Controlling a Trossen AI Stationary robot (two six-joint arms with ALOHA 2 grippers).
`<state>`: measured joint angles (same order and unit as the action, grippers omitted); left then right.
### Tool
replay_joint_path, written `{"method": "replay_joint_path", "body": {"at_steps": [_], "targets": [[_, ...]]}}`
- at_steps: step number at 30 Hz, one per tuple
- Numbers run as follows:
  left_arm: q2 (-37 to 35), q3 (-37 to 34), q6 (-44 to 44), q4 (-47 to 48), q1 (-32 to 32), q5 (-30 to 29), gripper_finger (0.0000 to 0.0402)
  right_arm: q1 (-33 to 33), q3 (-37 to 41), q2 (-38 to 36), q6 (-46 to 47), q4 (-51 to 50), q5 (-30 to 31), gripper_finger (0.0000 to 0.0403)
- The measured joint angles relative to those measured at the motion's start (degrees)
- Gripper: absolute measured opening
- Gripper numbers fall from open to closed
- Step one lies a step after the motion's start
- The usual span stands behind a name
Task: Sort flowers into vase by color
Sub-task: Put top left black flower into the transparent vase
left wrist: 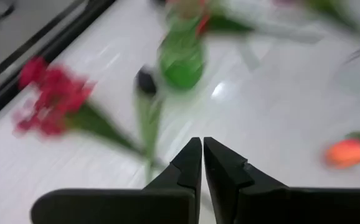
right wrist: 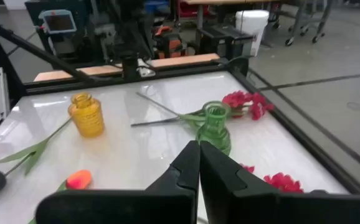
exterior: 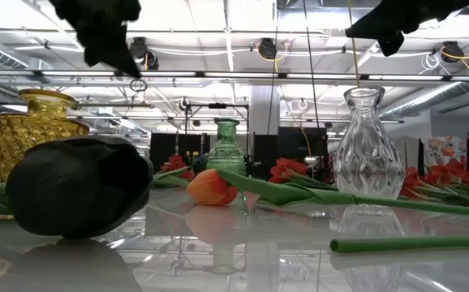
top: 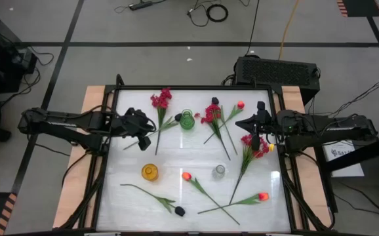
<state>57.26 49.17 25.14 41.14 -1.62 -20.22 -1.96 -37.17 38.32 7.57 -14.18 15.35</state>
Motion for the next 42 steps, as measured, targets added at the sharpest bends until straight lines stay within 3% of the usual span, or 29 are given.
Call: {"method": "replay_joint_path", "body": {"at_steps": [4,11,22,30,42], "targets": [[3.11,0.00,-1.63,2.80,3.10,-0.67,0.0027,0.25,0.02,0.85,-2.36,2.87,1.59,0.0004],[8.23,0.00,-3.23,2.89,7.94,5.28,0.0035,0.57,0.00,1.54,-5.10,5.96,1.28,0.0004],[15.67,-1.50,-10.70,1.79,9.50,4.61,0.0154,0.57,0.00,1.52,-6.35,5.82,1.08,0.0004],[16.26,-9.46,-11.58,-10.68,10.18,5.89,0.0157,0.57,0.00,1.51,-5.19,3.44,1.05,0.0004],[16.26,-17.71,-9.88,-20.49,10.29,6.26,0.0157,0.57,0.00,1.87,-3.00,1.88,1.05,0.0004]]}}
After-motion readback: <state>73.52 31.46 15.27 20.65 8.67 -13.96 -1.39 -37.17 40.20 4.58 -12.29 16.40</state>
